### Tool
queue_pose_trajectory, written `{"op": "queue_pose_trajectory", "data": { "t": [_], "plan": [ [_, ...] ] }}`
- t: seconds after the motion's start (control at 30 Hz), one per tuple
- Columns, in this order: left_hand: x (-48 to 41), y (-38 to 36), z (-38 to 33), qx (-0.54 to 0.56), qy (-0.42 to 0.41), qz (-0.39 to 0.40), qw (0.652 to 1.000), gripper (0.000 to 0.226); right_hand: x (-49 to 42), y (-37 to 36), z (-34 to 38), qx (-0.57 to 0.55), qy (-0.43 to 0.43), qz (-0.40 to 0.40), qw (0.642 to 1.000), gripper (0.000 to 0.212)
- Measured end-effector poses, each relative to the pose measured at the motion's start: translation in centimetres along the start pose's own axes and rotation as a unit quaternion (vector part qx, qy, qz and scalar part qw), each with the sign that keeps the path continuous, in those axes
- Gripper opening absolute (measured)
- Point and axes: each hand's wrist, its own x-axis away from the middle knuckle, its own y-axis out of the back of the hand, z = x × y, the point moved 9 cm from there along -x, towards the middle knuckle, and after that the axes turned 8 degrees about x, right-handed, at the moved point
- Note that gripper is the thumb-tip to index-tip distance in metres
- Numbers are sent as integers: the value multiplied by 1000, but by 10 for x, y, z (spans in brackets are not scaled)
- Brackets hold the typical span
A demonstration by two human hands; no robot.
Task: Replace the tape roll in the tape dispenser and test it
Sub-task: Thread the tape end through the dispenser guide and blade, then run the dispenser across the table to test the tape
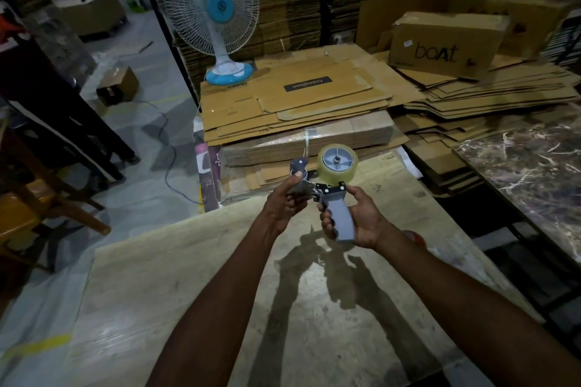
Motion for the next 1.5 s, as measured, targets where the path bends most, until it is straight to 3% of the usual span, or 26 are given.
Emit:
{"op": "queue_pose_trajectory", "data": {
  "t": [0.13, 0.23, 0.37, 0.43, 0.6, 0.73, 0.87, 1.03, 1.23, 1.4, 1.5],
  "plan": [
    [2, -1, 0, 7, 3, 10, 1000, 38, -4, 0, 4, 12, -17, -14, 1000, 54],
    [0, 5, 9, 33, 52, -3, 998, 59, -1, 2, 13, 41, -11, -35, 998, 53],
    [-2, 19, 16, 82, 111, -22, 990, 67, 3, 15, 26, 92, -13, -72, 993, 56],
    [-3, 28, 19, 74, 130, -32, 988, 61, 7, 21, 32, 111, -14, -83, 990, 56],
    [-5, 34, 22, 36, 166, -39, 985, 18, 17, 30, 42, 169, -6, -109, 979, 53],
    [-13, 40, 17, -40, 173, -32, 984, 19, 20, 34, 41, 213, -15, -106, 971, 55],
    [-20, 48, 5, -111, 154, -44, 981, 21, 23, 34, 35, 239, -23, -92, 966, 56],
    [-29, 58, -8, -288, 73, -70, 952, 31, 16, 27, 22, 256, -12, -66, 964, 56],
    [-40, 75, -25, -338, -28, -133, 931, 19, 16, 34, 3, 280, -18, -126, 951, 62],
    [-55, 89, -3, -348, -29, -98, 932, 19, 5, 48, -13, 309, -27, -157, 938, 64],
    [-67, 99, 19, -397, -21, -81, 914, 22, -3, 59, -25, 322, -47, -184, 928, 71]
  ]
}}
